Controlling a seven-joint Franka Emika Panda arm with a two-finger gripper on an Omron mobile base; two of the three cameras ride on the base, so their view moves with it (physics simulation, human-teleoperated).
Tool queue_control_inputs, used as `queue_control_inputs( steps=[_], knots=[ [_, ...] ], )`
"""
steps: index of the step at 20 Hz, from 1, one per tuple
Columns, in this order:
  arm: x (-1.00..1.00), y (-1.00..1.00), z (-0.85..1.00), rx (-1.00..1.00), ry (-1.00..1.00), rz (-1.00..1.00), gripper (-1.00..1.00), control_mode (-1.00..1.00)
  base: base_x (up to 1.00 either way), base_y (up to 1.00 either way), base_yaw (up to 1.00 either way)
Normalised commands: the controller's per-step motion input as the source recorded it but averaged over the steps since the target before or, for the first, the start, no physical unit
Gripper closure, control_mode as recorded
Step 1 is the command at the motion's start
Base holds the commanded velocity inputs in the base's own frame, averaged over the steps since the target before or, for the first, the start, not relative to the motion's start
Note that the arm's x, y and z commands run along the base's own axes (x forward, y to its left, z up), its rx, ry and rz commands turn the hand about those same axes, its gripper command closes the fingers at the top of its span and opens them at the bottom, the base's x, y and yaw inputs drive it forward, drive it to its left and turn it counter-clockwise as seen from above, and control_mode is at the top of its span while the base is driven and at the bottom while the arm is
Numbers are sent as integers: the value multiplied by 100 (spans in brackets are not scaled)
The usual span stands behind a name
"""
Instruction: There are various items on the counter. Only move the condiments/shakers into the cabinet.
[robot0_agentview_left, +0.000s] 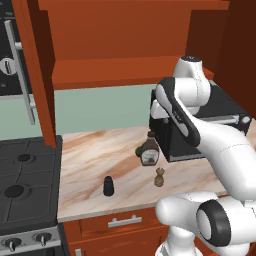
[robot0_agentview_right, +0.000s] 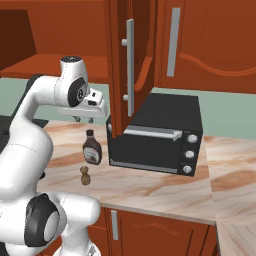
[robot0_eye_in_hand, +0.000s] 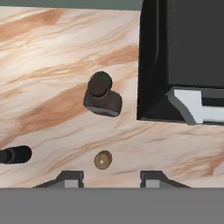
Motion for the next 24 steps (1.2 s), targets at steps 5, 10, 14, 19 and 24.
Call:
queue_control_inputs(
  steps=[5, 10, 14, 19, 24],
  knots=[
    [-34, 5, -4, -1, -4, 2, -100, -100, 0, 0, 0],
    [-75, 53, -8, -6, -25, 1, -100, -100, 0, 0, 0],
    [-48, 88, -16, -9, -7, 0, -100, -100, 0, 0, 0],
    [-35, 100, -24, -14, -2, -1, -100, -100, 0, 0, 0],
    [-5, 86, -27, -11, 2, -6, -100, -100, 0, 0, 0]
  ],
)
